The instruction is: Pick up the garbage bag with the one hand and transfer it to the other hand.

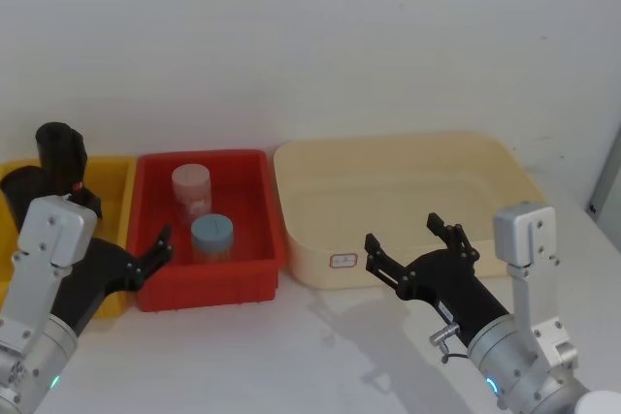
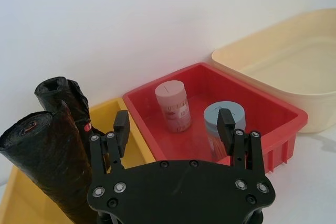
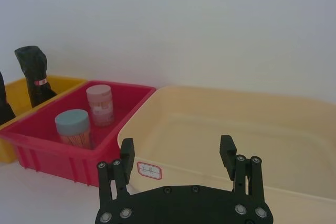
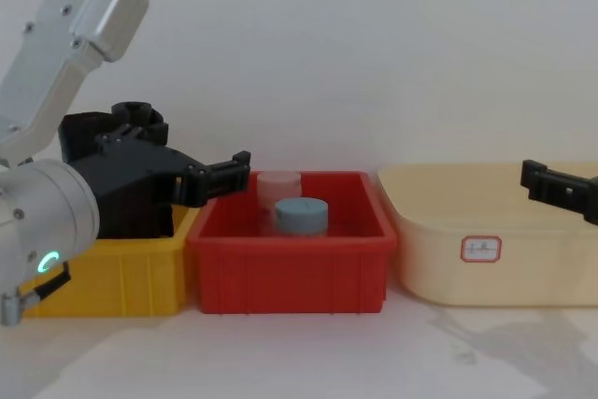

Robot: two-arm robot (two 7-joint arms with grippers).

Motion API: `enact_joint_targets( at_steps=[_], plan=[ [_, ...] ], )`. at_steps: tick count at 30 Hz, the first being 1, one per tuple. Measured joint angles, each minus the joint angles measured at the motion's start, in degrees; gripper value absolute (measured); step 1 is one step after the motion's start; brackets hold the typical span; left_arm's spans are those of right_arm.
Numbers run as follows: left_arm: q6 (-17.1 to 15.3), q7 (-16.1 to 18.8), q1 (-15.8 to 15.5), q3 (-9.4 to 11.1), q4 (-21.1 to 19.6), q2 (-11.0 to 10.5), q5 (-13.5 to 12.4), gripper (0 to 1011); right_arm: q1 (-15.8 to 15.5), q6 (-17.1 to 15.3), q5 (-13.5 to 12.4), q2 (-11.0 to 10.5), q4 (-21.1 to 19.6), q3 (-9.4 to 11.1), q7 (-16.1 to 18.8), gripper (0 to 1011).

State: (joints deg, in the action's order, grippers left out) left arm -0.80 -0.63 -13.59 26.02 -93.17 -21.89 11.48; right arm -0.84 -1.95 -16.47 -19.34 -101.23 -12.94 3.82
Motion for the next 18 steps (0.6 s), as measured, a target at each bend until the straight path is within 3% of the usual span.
enact_joint_targets(
  at_steps=[18],
  plan=[
    [0.0, 0.0, 0.0, 0.0, 0.0, 0.0, 0.0, 1001, 0.0, 0.0, 0.0, 0.0, 0.0, 0.0, 0.0, 1000]
  ],
)
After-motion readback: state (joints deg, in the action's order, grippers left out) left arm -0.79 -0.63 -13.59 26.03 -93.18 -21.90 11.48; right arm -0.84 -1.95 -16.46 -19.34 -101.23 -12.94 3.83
